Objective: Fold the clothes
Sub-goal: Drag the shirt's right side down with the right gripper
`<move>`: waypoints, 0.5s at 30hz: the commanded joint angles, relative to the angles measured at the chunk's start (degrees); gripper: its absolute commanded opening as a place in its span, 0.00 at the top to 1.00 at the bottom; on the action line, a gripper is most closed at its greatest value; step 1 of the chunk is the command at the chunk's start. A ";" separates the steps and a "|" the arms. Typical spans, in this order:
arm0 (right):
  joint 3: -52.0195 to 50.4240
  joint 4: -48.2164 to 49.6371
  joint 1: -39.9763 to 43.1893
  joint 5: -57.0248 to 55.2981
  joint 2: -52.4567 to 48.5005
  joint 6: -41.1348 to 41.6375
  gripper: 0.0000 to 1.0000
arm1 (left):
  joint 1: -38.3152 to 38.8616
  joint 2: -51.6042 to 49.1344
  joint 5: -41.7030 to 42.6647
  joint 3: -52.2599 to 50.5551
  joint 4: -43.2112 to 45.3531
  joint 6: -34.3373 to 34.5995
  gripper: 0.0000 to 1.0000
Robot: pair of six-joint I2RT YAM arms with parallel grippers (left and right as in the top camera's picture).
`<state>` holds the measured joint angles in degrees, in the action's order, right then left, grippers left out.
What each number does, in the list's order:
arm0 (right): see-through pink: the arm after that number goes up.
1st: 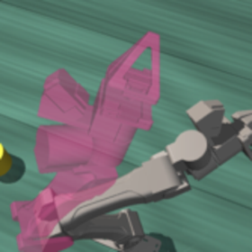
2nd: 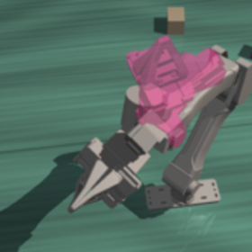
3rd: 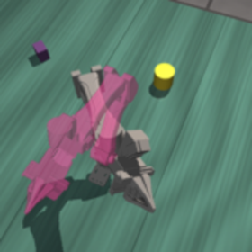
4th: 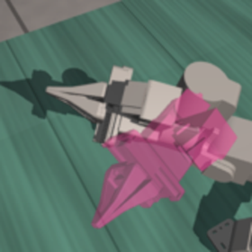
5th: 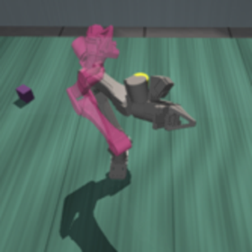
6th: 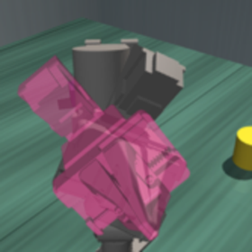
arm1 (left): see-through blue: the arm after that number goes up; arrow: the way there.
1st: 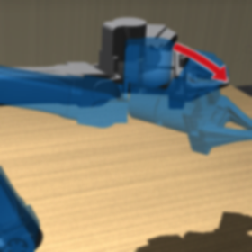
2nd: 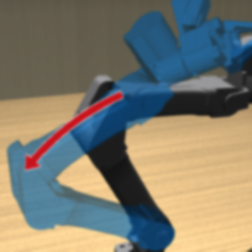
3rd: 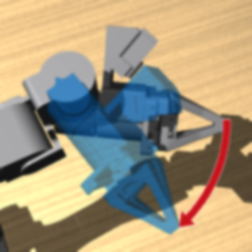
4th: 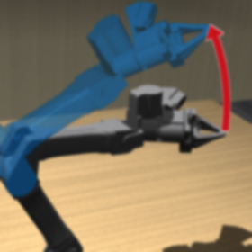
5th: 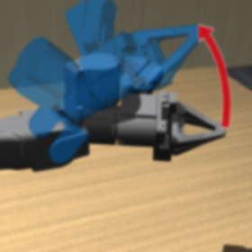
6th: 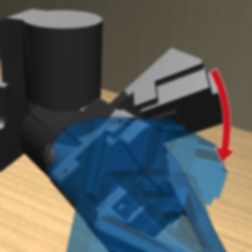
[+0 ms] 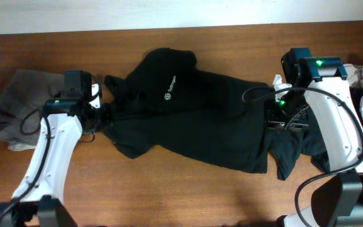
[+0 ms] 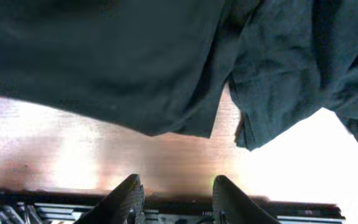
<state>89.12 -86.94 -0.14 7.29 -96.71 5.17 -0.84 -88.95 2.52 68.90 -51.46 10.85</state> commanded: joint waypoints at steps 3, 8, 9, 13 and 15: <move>-0.28 5.68 0.11 -0.66 -0.15 -0.15 0.46 | -0.37 4.17 -1.84 3.04 2.71 -1.77 0.88; -0.46 13.60 0.17 -0.48 -0.81 1.86 0.37 | -0.31 3.89 -3.10 3.04 5.09 -3.87 0.70; -0.46 14.93 0.17 -0.44 -1.27 2.14 0.35 | -0.31 3.89 -3.39 3.04 4.28 -3.80 0.70; -0.46 17.49 0.15 -0.26 -4.39 2.89 0.32 | -0.28 3.89 -2.36 3.04 1.07 -2.54 0.69; -0.46 18.67 0.15 0.83 -7.72 2.89 0.32 | -0.28 3.67 5.14 3.04 6.01 -6.88 0.69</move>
<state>88.97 -69.54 -0.14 7.33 -100.07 7.29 -0.84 -85.65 0.43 71.16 -49.91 8.56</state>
